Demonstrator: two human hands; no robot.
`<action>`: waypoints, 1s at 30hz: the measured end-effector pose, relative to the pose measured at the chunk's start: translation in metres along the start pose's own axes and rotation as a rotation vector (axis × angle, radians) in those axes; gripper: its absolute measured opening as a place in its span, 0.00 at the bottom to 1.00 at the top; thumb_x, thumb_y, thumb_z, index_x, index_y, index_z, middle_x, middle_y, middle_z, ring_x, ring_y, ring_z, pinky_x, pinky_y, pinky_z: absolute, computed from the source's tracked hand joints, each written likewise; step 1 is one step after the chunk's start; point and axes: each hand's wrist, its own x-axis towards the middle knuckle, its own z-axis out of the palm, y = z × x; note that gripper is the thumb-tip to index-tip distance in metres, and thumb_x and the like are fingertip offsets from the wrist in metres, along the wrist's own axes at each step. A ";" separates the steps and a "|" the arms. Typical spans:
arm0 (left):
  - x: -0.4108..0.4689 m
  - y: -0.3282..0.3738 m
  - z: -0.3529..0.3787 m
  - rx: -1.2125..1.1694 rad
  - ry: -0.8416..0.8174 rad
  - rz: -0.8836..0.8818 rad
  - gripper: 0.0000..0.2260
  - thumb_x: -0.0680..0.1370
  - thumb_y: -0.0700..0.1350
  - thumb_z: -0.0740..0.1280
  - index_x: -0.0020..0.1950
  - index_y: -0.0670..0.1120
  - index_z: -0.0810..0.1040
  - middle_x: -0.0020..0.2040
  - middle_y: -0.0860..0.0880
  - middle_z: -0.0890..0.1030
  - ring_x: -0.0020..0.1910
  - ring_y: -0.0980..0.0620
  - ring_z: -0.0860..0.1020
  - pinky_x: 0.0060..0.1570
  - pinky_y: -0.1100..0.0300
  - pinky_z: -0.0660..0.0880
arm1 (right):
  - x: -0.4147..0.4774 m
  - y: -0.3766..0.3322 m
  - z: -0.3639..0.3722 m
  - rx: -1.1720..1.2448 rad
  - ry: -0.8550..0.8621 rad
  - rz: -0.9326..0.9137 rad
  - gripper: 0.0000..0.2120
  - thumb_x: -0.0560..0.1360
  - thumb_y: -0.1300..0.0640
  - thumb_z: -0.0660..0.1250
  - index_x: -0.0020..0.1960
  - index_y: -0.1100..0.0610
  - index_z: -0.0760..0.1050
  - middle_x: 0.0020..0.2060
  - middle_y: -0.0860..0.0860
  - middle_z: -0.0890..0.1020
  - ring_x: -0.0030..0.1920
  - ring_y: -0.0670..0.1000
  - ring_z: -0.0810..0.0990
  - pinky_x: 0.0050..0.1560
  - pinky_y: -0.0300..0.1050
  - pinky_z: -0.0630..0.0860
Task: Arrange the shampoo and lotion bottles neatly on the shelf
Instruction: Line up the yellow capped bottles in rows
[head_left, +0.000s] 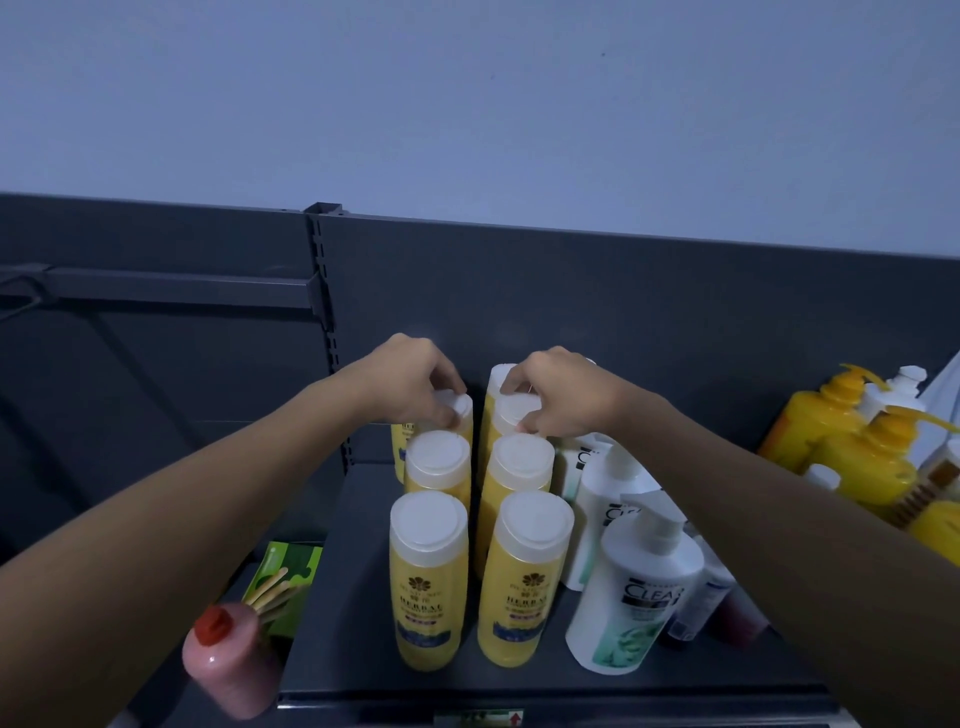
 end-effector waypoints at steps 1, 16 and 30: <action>0.000 0.000 0.000 0.004 -0.002 -0.001 0.14 0.70 0.53 0.77 0.56 0.56 0.86 0.51 0.58 0.84 0.51 0.57 0.80 0.51 0.55 0.80 | 0.000 0.000 0.000 0.004 0.002 -0.003 0.27 0.74 0.55 0.76 0.72 0.57 0.76 0.66 0.52 0.81 0.65 0.54 0.79 0.61 0.46 0.77; 0.000 -0.004 -0.008 -0.005 -0.001 -0.008 0.12 0.76 0.57 0.74 0.57 0.56 0.87 0.51 0.59 0.85 0.52 0.58 0.81 0.56 0.58 0.80 | 0.005 0.008 -0.015 0.077 -0.028 0.010 0.25 0.72 0.48 0.78 0.67 0.53 0.79 0.57 0.47 0.82 0.54 0.47 0.80 0.56 0.43 0.76; 0.043 -0.050 -0.015 0.141 0.016 -0.134 0.21 0.75 0.54 0.75 0.67 0.52 0.81 0.60 0.51 0.83 0.58 0.49 0.80 0.60 0.50 0.79 | 0.050 0.015 -0.009 0.175 0.009 0.115 0.23 0.73 0.44 0.75 0.65 0.53 0.81 0.60 0.49 0.84 0.60 0.51 0.81 0.62 0.47 0.79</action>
